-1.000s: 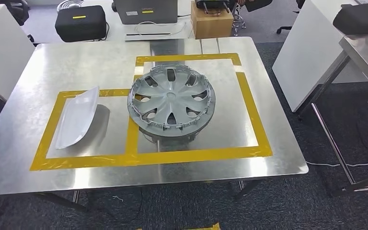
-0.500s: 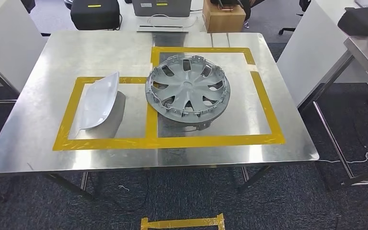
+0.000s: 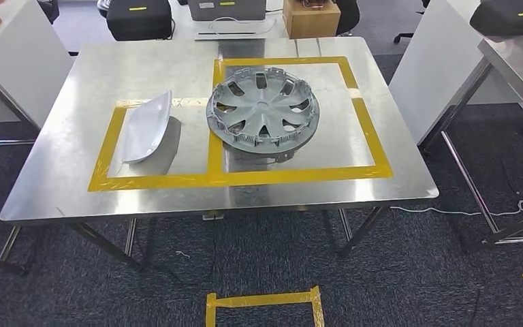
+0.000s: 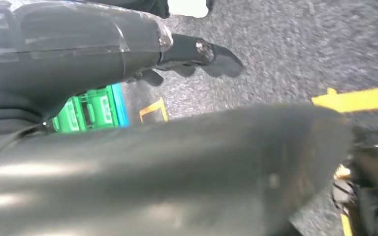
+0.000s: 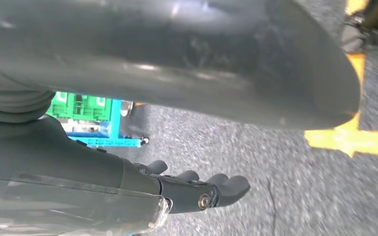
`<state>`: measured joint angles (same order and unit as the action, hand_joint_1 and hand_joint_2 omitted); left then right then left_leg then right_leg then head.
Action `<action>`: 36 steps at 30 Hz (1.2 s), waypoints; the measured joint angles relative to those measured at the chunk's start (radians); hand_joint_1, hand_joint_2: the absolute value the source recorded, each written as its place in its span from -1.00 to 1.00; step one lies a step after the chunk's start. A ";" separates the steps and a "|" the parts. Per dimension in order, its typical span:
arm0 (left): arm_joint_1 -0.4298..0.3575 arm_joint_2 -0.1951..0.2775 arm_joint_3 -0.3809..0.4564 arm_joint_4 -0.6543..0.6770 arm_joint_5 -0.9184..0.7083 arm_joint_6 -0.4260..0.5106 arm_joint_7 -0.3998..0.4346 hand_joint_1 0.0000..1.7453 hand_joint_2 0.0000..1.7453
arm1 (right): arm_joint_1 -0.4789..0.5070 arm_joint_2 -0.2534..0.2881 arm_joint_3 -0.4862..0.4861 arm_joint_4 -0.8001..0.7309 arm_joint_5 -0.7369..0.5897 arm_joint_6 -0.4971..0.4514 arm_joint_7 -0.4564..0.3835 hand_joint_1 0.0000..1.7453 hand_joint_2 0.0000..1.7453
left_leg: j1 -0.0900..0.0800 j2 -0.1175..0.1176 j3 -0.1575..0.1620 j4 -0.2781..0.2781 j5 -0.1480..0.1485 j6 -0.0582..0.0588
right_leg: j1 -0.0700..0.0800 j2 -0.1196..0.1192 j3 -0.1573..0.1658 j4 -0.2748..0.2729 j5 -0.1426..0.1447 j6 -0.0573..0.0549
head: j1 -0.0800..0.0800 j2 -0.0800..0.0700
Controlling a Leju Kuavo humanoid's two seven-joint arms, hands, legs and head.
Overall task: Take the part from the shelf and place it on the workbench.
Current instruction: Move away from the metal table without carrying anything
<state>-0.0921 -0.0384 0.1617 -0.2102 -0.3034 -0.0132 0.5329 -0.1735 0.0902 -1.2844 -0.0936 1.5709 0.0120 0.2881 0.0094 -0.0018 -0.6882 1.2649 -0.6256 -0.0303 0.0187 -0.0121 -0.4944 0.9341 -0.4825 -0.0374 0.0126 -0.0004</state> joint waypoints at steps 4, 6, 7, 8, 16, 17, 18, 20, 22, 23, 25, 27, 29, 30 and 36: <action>-0.001 0.006 -0.009 0.000 0.000 0.005 -0.004 -1.00 -1.00 | 0.000 0.006 0.000 0.001 0.000 0.000 0.006 -1.00 -1.00 | 0.017 0.003 0.132 -0.105 0.091 -0.029 | -0.018 -0.002 -0.077 0.050 0.021 0.024 | -0.003 0.000; -0.003 0.007 -0.012 0.000 0.000 0.006 -0.004 -1.00 -1.00 | -0.001 0.006 0.000 0.001 0.000 0.000 0.008 -1.00 -1.00 | 0.018 0.001 0.203 -0.213 0.060 -0.021 | -0.019 0.000 -0.102 0.079 0.024 0.037 | -0.008 0.000; -0.004 0.007 -0.014 0.000 0.000 0.006 -0.004 -1.00 -1.00 | -0.001 0.006 0.000 0.001 0.000 0.000 0.008 -1.00 -1.00 | 0.016 -0.001 0.213 -0.236 0.043 -0.009 | -0.019 0.002 -0.109 0.086 0.028 0.043 | -0.009 0.000; -0.003 0.008 -0.015 0.000 0.000 0.007 -0.004 -1.00 -1.00 | 0.000 0.006 0.000 0.001 0.000 0.000 0.008 -1.00 -1.00 | 0.015 -0.001 0.211 -0.242 0.039 0.007 | -0.019 0.002 -0.111 0.089 0.034 0.048 | -0.007 0.000; -0.001 0.027 -0.041 0.001 -0.005 0.005 -0.015 -1.00 -1.00 | 0.008 0.010 0.000 0.002 0.000 -0.004 0.000 -1.00 -1.00 | -0.001 0.000 0.141 -0.242 0.100 0.057 | -0.025 0.006 -0.152 0.352 -0.159 0.065 | 0.006 0.000; -0.001 0.030 -0.045 0.001 -0.005 0.005 -0.014 -1.00 -1.00 | 0.008 0.010 0.000 0.002 0.000 -0.005 0.000 -1.00 -1.00 | -0.006 0.000 0.132 -0.241 0.107 0.058 | -0.022 0.006 -0.126 0.332 -0.138 0.056 | 0.006 0.000; -0.001 0.033 -0.050 0.001 -0.005 0.005 -0.013 -1.00 -1.00 | 0.008 0.010 0.000 0.002 0.000 -0.007 0.000 -1.00 -1.00 | -0.011 0.000 0.126 -0.241 0.113 0.059 | -0.017 0.007 -0.088 0.282 -0.111 0.043 | 0.007 0.000; -0.001 0.035 -0.057 0.001 0.000 0.007 -0.010 -1.00 -1.00 | 0.006 0.008 0.000 0.001 0.000 -0.014 0.001 -1.00 -1.00 | -0.017 0.001 0.117 -0.242 0.125 0.059 | -0.002 0.009 0.000 0.138 -0.079 0.007 | 0.006 0.000; -0.002 0.033 -0.060 0.001 0.010 0.012 -0.007 -1.00 -1.00 | 0.004 0.004 0.000 -0.001 0.000 -0.023 0.002 -1.00 -1.00 | -0.015 0.002 0.111 -0.243 0.135 0.052 | 0.011 0.010 0.044 0.053 -0.073 -0.013 | 0.004 0.000; -0.002 0.033 -0.062 0.001 0.013 0.014 -0.006 -1.00 -1.00 | 0.003 0.002 0.000 -0.002 0.000 -0.025 0.002 -1.00 -0.50 | -0.013 0.003 0.108 -0.244 0.141 0.047 | 0.014 0.009 0.047 0.044 -0.071 -0.013 | 0.003 0.000; -0.001 0.033 -0.067 0.001 0.018 0.017 -0.005 -1.00 -1.00 | 0.004 -0.002 0.000 -0.003 0.000 -0.027 0.002 -1.00 0.50 | -0.009 0.004 0.103 -0.245 0.147 0.037 | 0.015 0.009 0.046 0.028 -0.055 -0.014 | 0.005 0.000; 0.000 0.033 -0.074 0.001 0.022 0.020 -0.004 -1.00 -1.00 | 0.002 -0.004 0.000 -0.004 0.000 -0.035 0.000 -1.00 1.00 | -0.008 0.002 0.082 -0.205 0.103 0.028 | 0.008 0.006 0.040 0.006 -0.031 -0.013 | 0.004 0.000; 0.000 0.033 -0.081 0.001 0.027 0.021 -0.007 -1.00 -1.00 | 0.001 -0.008 0.000 -0.004 -0.001 -0.043 -0.004 -1.00 1.00 | -0.003 -0.001 0.042 -0.098 0.019 0.017 | 0.004 0.004 0.020 0.001 -0.013 -0.008 | 0.001 0.000; 0.000 0.032 -0.083 0.001 0.029 0.021 -0.010 -1.00 -1.00 | 0.002 -0.009 0.000 -0.004 -0.002 -0.045 -0.005 -1.00 1.00 | 0.000 -0.001 0.026 -0.042 -0.010 0.010 | 0.003 0.003 0.008 0.006 -0.008 -0.005 | 0.000 0.000; -0.001 0.023 -0.095 0.002 0.032 0.010 -0.012 -1.00 -1.00 | -0.002 -0.027 0.000 -0.004 -0.008 -0.081 -0.017 -1.00 1.00 | 0.017 0.006 0.165 -0.192 0.063 -0.013 | -0.010 0.002 -0.071 0.076 -0.001 0.021 | -0.005 0.000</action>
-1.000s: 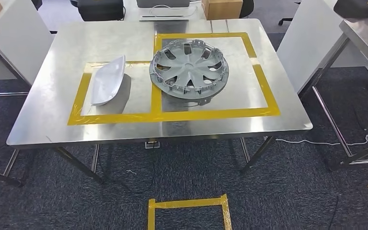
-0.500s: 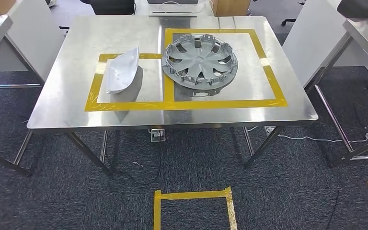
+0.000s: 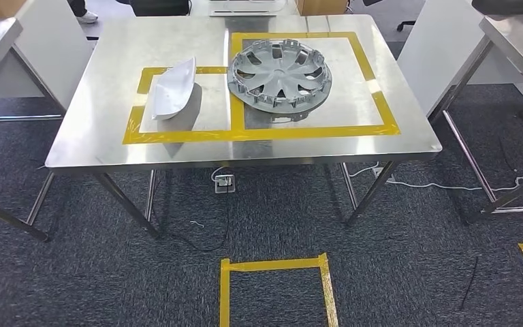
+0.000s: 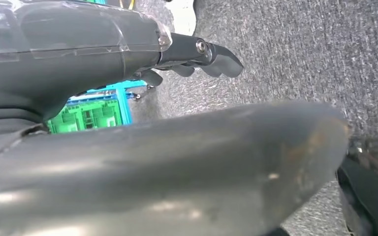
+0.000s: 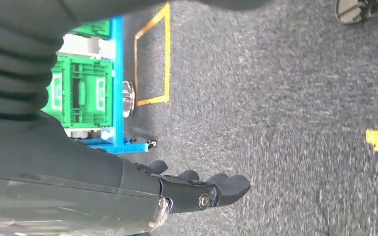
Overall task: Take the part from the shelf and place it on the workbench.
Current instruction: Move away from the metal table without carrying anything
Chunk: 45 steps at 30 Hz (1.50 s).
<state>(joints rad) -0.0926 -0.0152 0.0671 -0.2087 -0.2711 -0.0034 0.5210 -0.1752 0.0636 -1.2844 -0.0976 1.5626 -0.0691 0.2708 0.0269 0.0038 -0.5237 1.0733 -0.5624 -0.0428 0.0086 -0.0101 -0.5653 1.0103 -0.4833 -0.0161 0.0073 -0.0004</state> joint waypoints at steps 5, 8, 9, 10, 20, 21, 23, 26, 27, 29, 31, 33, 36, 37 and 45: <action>0.000 -0.010 -0.016 0.000 0.000 -0.008 0.008 -1.00 -1.00 | 0.000 -0.017 0.000 0.001 0.006 -0.024 -0.006 -1.00 0.00 | -0.004 -0.003 -0.005 -0.028 0.004 0.048 | -0.004 0.004 -0.022 0.036 -0.012 0.030 | 0.002 0.000; 0.001 -0.013 -0.020 0.000 0.000 -0.008 0.008 -1.00 -1.00 | 0.001 -0.024 0.000 0.001 0.007 -0.027 -0.008 -1.00 -1.00 | -0.004 -0.003 -0.031 -0.029 0.026 0.063 | -0.009 0.005 -0.060 0.166 -0.130 0.047 | 0.009 0.000; 0.001 -0.013 -0.022 0.000 0.000 -0.008 0.008 -1.00 -1.00 | 0.001 -0.026 0.000 0.001 0.007 -0.030 -0.009 -1.00 -1.00 | -0.005 -0.003 -0.041 -0.028 0.034 0.065 | -0.009 0.005 -0.072 0.224 -0.165 0.050 | 0.010 0.000; 0.002 -0.014 -0.022 0.000 0.000 -0.008 0.007 -1.00 -1.00 | 0.000 -0.026 0.000 0.001 0.007 -0.032 -0.012 -1.00 -1.00 | -0.006 -0.003 -0.050 -0.027 0.041 0.065 | -0.009 0.005 -0.077 0.265 -0.184 0.050 | 0.010 0.000; 0.004 -0.028 -0.046 0.001 0.012 -0.003 -0.076 -1.00 -1.00 | -0.008 -0.054 -0.003 0.002 0.008 -0.055 -0.067 -1.00 -1.00 | -0.011 -0.003 -0.088 -0.035 0.089 0.031 | 0.006 0.008 0.116 -0.052 -0.054 -0.005 | 0.009 0.000; 0.005 -0.030 -0.048 0.001 0.012 -0.003 -0.081 -1.00 -1.00 | -0.010 -0.056 -0.004 0.002 0.008 -0.056 -0.070 -1.00 -1.00 | -0.012 -0.004 -0.096 -0.019 0.068 0.026 | 0.004 0.006 0.113 -0.063 -0.040 -0.009 | 0.007 0.000; 0.005 -0.031 -0.054 0.001 0.014 -0.003 -0.084 -1.00 -1.00 | -0.012 -0.055 -0.004 0.003 0.008 -0.056 -0.072 -1.00 -1.00 | -0.011 -0.005 -0.128 0.065 -0.012 0.020 | 0.003 0.003 0.097 -0.073 -0.018 -0.013 | 0.001 0.000; 0.006 -0.033 -0.063 0.001 0.019 -0.002 -0.082 -1.00 -1.00 | -0.011 -0.055 -0.005 0.003 0.008 -0.056 -0.073 -1.00 -1.00 | -0.009 -0.005 -0.158 0.199 -0.074 0.011 | 0.004 0.001 0.061 -0.059 -0.002 -0.014 | -0.002 0.000; 0.007 -0.033 -0.064 0.001 0.021 -0.001 -0.080 -1.00 -1.00 | -0.010 -0.055 -0.005 0.003 0.008 -0.056 -0.073 -1.00 -1.00 | -0.009 -0.005 -0.140 0.189 -0.056 0.008 | 0.003 0.000 0.049 -0.051 0.001 -0.012 | -0.002 0.000; 0.006 -0.033 -0.065 0.002 0.023 0.000 -0.076 -1.00 -1.00 | -0.011 -0.055 -0.005 0.003 0.008 -0.056 -0.073 -1.00 -1.00 | -0.008 -0.002 -0.061 0.084 -0.010 0.007 | 0.000 0.000 0.026 -0.029 0.002 -0.008 | -0.003 0.000; 0.005 -0.034 -0.065 0.002 0.025 0.001 -0.074 -1.00 -1.00 | -0.012 -0.055 -0.005 0.003 0.008 -0.056 -0.073 -1.00 -1.00 | -0.009 -0.002 0.004 -0.018 0.004 0.013 | 0.001 0.001 0.006 -0.006 0.001 0.001 | -0.003 0.000; 0.004 -0.035 -0.066 0.002 0.027 0.002 -0.072 -1.00 -1.00 | -0.011 -0.054 -0.005 0.004 0.008 -0.057 -0.074 -1.00 -1.00 | -0.013 -0.003 0.015 -0.043 -0.001 0.026 | 0.002 0.003 -0.005 0.006 0.004 0.012 | -0.002 0.000; 0.005 -0.037 -0.067 0.003 0.030 0.004 -0.068 -1.00 -1.00 | -0.009 -0.054 -0.005 0.006 0.005 -0.063 -0.074 -1.00 -1.00 | -0.010 0.001 0.006 -0.048 0.010 0.050 | -0.001 0.010 -0.015 0.026 -0.010 0.032 | 0.002 0.000; 0.005 -0.038 -0.068 0.003 0.031 0.005 -0.068 -1.00 -1.00 | -0.008 -0.055 -0.005 0.007 0.002 -0.065 -0.074 -1.00 -1.00 | -0.008 0.004 0.001 -0.050 0.015 0.057 | -0.004 0.010 -0.027 0.059 -0.036 0.040 | 0.004 0.000; 0.008 -0.046 -0.071 0.005 0.032 0.012 -0.064 -1.00 -1.00 | -0.006 -0.052 -0.012 0.010 -0.007 -0.069 -0.058 -1.00 -1.00 | -0.010 0.053 -0.023 -0.050 0.037 0.058 | -0.013 -0.032 0.026 0.080 -0.057 0.051 | 0.010 0.000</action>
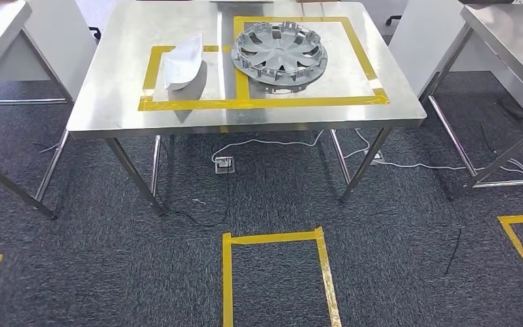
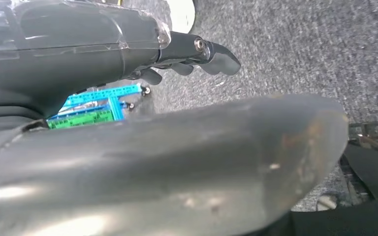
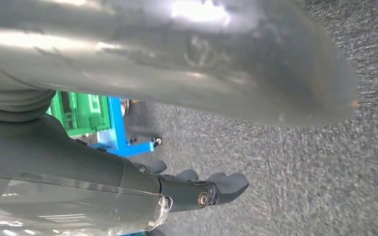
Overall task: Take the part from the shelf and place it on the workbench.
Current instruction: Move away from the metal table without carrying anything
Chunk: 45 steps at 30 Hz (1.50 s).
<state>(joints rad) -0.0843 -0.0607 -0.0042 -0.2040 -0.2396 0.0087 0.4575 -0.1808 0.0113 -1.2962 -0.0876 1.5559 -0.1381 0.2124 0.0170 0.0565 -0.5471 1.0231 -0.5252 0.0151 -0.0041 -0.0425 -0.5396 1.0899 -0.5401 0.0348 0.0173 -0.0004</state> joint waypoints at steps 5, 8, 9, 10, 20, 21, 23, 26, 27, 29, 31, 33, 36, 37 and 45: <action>0.001 -0.001 0.000 0.000 0.000 0.000 -0.001 -1.00 -1.00 | -0.007 0.001 -0.001 0.001 0.000 0.000 0.003 -1.00 -1.00 | -0.004 0.054 0.002 -0.003 0.001 -0.025 | 0.015 -0.009 0.031 -0.103 0.025 -0.034 | 0.000 0.000; 0.000 -0.001 -0.001 0.000 0.000 0.000 -0.003 -1.00 -1.00 | -0.003 0.001 -0.006 0.002 0.000 -0.001 0.004 -1.00 -1.00 | 0.000 -0.039 -0.028 0.073 -0.059 -0.036 | 0.008 0.027 0.032 -0.124 0.046 -0.055 | -0.006 0.000; 0.000 -0.001 -0.001 0.000 0.000 0.000 -0.004 -1.00 -1.00 | -0.004 0.001 -0.009 0.002 0.000 -0.002 0.004 -1.00 -1.00 | 0.001 -0.064 -0.057 0.134 -0.093 -0.036 | 0.009 0.039 0.028 -0.124 0.050 -0.059 | -0.009 0.000; 0.002 -0.001 -0.001 0.000 0.000 0.000 -0.004 -1.00 -1.00 | -0.005 0.002 -0.012 0.002 0.000 -0.002 0.004 -1.00 -1.00 | 0.000 -0.070 -0.089 0.200 -0.121 -0.036 | 0.010 0.053 0.024 -0.122 0.051 -0.062 | -0.011 0.000; 0.004 0.002 -0.018 0.002 0.000 0.007 -0.008 -1.00 -1.00 | -0.003 0.007 -0.026 0.002 -0.002 -0.004 0.000 -1.00 -1.00 | 0.007 -0.147 -0.007 0.022 -0.012 -0.019 | 0.002 0.186 -0.021 -0.067 0.040 -0.026 | -0.011 0.000; 0.004 0.003 -0.018 0.002 0.001 0.007 -0.008 -1.00 -1.00 | -0.001 0.008 -0.027 0.003 -0.002 -0.004 0.000 -1.00 -1.00 | 0.008 -0.132 -0.005 0.018 -0.010 -0.014 | 0.002 0.184 -0.026 -0.064 0.038 -0.021 | -0.010 0.000; 0.004 0.006 -0.018 0.002 0.001 0.009 -0.009 -1.00 -1.00 | -0.002 0.010 -0.030 0.005 -0.001 -0.005 0.000 -1.00 -1.00 | 0.011 -0.097 -0.001 0.011 -0.007 -0.005 | 0.004 0.136 -0.047 -0.023 0.012 -0.009 | -0.003 0.000; 0.008 0.008 -0.018 0.002 0.002 0.009 -0.009 -1.00 -1.00 | -0.008 0.011 -0.034 0.006 -0.001 -0.007 0.000 -1.00 -1.00 | 0.008 -0.037 -0.001 0.011 -0.010 -0.003 | -0.001 0.056 -0.133 0.153 -0.071 0.008 | 0.006 0.000; 0.008 0.009 -0.018 0.003 0.002 0.010 -0.008 -1.00 -1.00 | -0.007 0.012 -0.035 0.006 -0.001 -0.007 -0.001 -1.00 -1.00 | 0.008 -0.017 -0.001 0.011 -0.012 -0.003 | -0.003 0.047 -0.151 0.192 -0.079 0.010 | 0.006 0.000; 0.006 0.009 -0.019 0.003 0.002 0.010 -0.008 -1.00 -1.00 | 0.000 0.014 -0.038 0.007 -0.001 -0.007 -0.001 -1.00 -1.00 | 0.008 0.011 0.002 0.011 -0.015 -0.006 | -0.005 0.037 -0.127 0.150 -0.034 0.008 | 0.006 0.000; 0.003 0.009 -0.019 0.003 0.002 0.010 -0.008 -1.00 -1.00 | 0.003 0.013 -0.042 0.008 0.001 -0.007 -0.001 -1.00 -1.00 | 0.007 0.033 0.007 0.010 -0.019 -0.011 | 0.002 0.005 -0.058 0.015 0.027 -0.004 | 0.007 0.000; 0.001 0.008 -0.020 0.003 0.003 0.010 -0.007 -1.00 -1.00 | 0.000 0.012 -0.043 0.008 0.004 -0.008 0.000 -1.00 -1.00 | 0.004 0.052 0.010 0.008 -0.021 -0.019 | 0.013 -0.026 -0.019 -0.066 0.043 -0.019 | 0.007 0.000; -0.002 0.007 -0.024 0.004 0.003 0.004 -0.006 -1.00 -1.00 | 0.003 0.008 -0.044 0.009 0.008 -0.011 0.006 -1.00 -1.00 | 0.005 0.057 0.022 0.001 -0.024 -0.035 | 0.018 -0.012 -0.014 -0.085 0.044 -0.036 | 0.007 0.000; -0.003 0.007 -0.025 0.004 0.003 0.002 -0.005 -1.00 -1.00 | 0.004 0.007 -0.046 0.009 0.010 -0.011 0.012 -1.00 -1.00 | 0.006 0.023 0.022 0.008 -0.033 -0.040 | 0.016 -0.003 -0.009 -0.094 0.048 -0.042 | 0.006 0.000; 0.006 0.025 -0.043 0.004 -0.001 0.002 0.013 -1.00 -1.00 | 0.002 0.020 -0.049 0.010 0.015 0.004 0.036 -1.00 -1.00 | 0.002 -0.078 -0.083 0.174 -0.054 -0.037 | 0.016 0.101 0.000 -0.091 0.048 -0.060 | -0.004 0.000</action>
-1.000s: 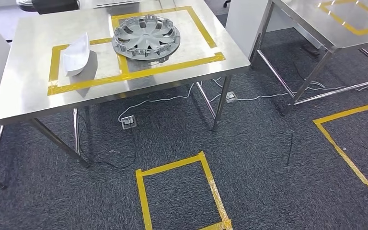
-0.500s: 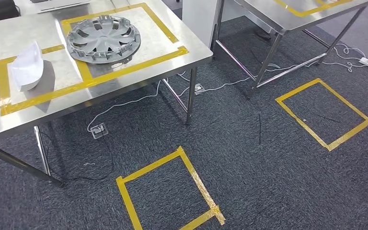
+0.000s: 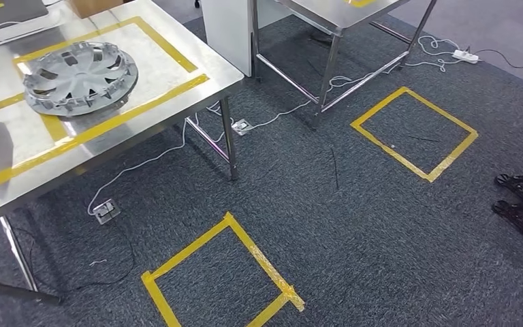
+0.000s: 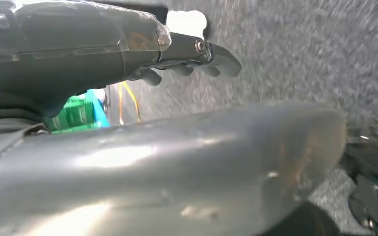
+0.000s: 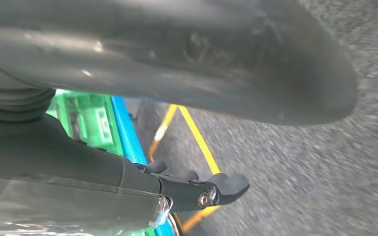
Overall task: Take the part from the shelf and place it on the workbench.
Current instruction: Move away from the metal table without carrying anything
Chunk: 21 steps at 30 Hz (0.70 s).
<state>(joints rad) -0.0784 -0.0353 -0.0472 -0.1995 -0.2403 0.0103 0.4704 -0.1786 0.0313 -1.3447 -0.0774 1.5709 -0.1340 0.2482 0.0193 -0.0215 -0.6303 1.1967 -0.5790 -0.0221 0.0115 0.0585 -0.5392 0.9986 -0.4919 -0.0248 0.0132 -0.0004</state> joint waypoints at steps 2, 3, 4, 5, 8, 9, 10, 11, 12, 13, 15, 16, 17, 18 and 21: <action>0.000 0.008 0.000 0.000 0.001 0.001 0.003 -1.00 -1.00 | 0.000 0.006 0.000 0.000 0.000 0.001 -0.003 -1.00 -1.00 | 0.006 -0.060 0.042 -0.103 0.050 0.003 | -0.002 0.027 -0.007 0.017 -0.011 0.008 | 0.000 0.000; 0.000 0.011 -0.001 0.000 0.003 0.001 0.002 -1.00 -1.00 | -0.002 0.008 0.000 0.000 0.000 0.002 -0.006 -1.00 -1.00 | 0.007 -0.083 0.055 -0.134 0.057 0.005 | -0.004 0.041 -0.012 0.025 -0.015 0.014 | 0.001 0.000; 0.001 0.012 -0.001 0.000 0.005 0.001 0.001 -1.00 -1.00 | -0.003 0.009 0.000 0.000 0.000 0.002 -0.009 -1.00 -1.00 | 0.007 -0.092 0.059 -0.143 0.051 0.007 | -0.007 0.054 -0.019 0.030 -0.016 0.021 | 0.001 0.000; 0.000 0.014 -0.001 0.000 0.007 0.002 -0.001 -1.00 -1.00 | -0.003 0.010 0.000 0.001 0.000 0.002 -0.013 -1.00 -1.00 | 0.005 -0.080 0.062 -0.149 0.049 0.010 | -0.010 0.070 -0.025 0.032 -0.015 0.027 | 0.002 0.000; 0.000 0.018 -0.001 0.001 0.010 0.004 0.000 -1.00 -1.00 | 0.000 0.016 0.000 0.002 0.000 0.005 -0.032 -1.00 -1.00 | 0.007 -0.029 0.073 -0.158 0.050 0.024 | -0.011 0.043 -0.044 0.061 -0.032 0.042 | 0.005 0.000; 0.000 0.019 -0.002 0.000 0.010 0.004 0.004 -1.00 -1.00 | -0.002 0.019 0.000 0.003 0.000 0.008 -0.038 -1.00 -1.00 | 0.008 -0.010 0.077 -0.160 0.048 0.027 | -0.011 0.010 -0.066 0.104 -0.055 0.048 | 0.009 0.000; 0.001 0.022 -0.003 0.000 0.010 0.005 0.009 -1.00 -1.00 | -0.004 0.023 0.000 0.003 0.000 0.011 -0.042 -1.00 -1.00 | 0.007 0.010 0.081 -0.161 0.045 0.029 | -0.011 -0.021 -0.097 0.163 -0.083 0.055 | 0.012 0.000; 0.002 0.025 -0.004 0.000 0.010 0.004 0.014 -1.00 -1.00 | -0.006 0.027 0.000 0.003 0.000 0.014 -0.041 -1.00 -1.00 | 0.006 0.032 0.084 -0.161 0.041 0.030 | -0.014 -0.040 -0.132 0.227 -0.110 0.060 | 0.014 0.000; 0.002 0.030 -0.005 0.000 0.011 0.003 0.017 -1.00 -1.00 | -0.005 0.034 0.001 0.003 0.000 0.017 -0.036 -1.00 -1.00 | 0.006 0.052 0.087 -0.161 0.037 0.029 | -0.017 -0.050 -0.160 0.278 -0.124 0.063 | 0.015 0.000; 0.002 0.036 -0.006 0.000 0.011 0.002 0.020 -1.00 -1.00 | -0.002 0.040 0.001 0.003 0.000 0.020 -0.029 -1.00 -1.00 | 0.006 0.068 0.091 -0.161 0.032 0.027 | -0.019 -0.055 -0.172 0.298 -0.119 0.065 | 0.015 0.000; -0.002 0.048 -0.007 0.000 0.009 0.001 0.022 -1.00 -1.00 | 0.010 0.053 0.001 0.004 0.000 0.025 -0.017 -1.00 -1.00 | 0.006 0.093 0.102 -0.161 0.024 0.022 | -0.021 -0.064 -0.144 0.235 -0.060 0.061 | 0.015 0.000; -0.005 0.055 -0.008 0.000 0.007 0.000 0.024 -1.00 -1.00 | 0.013 0.060 0.001 0.005 0.000 0.026 -0.014 -1.00 -1.00 | 0.006 0.103 0.108 -0.161 0.019 0.019 | -0.018 -0.078 -0.111 0.168 -0.027 0.056 | 0.015 0.000; -0.008 0.062 -0.010 0.000 0.005 -0.001 0.027 -1.00 -1.00 | 0.014 0.067 0.001 0.006 0.000 0.028 -0.011 -1.00 -1.00 | 0.005 0.112 0.113 -0.163 0.015 0.015 | -0.013 -0.098 -0.082 0.108 -0.005 0.048 | 0.015 0.000; -0.010 0.069 -0.013 0.000 0.003 -0.003 0.032 -1.00 -1.00 | 0.014 0.074 0.001 0.006 -0.001 0.031 -0.005 -1.00 -1.00 | 0.004 0.120 0.116 -0.165 0.013 0.010 | -0.007 -0.115 -0.061 0.065 0.005 0.040 | 0.015 0.000; -0.017 0.089 -0.022 0.000 -0.001 -0.011 0.053 -1.00 -1.00 | 0.015 0.088 0.002 0.006 -0.004 0.038 0.012 -1.00 -1.00 | 0.002 0.140 0.131 -0.179 0.010 -0.007 | 0.003 -0.119 -0.048 0.034 0.002 0.017 | 0.014 0.000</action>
<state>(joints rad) -0.0951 0.0542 -0.0688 -0.1998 -0.2410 -0.0009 0.5236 -0.1632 0.1194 -1.3428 -0.0710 1.5672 -0.0956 0.2598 0.0217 0.1183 -0.4996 1.0174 -0.5690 -0.0286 0.0148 -0.0605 -0.5871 1.0324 -0.4895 -0.0074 0.0274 -0.0004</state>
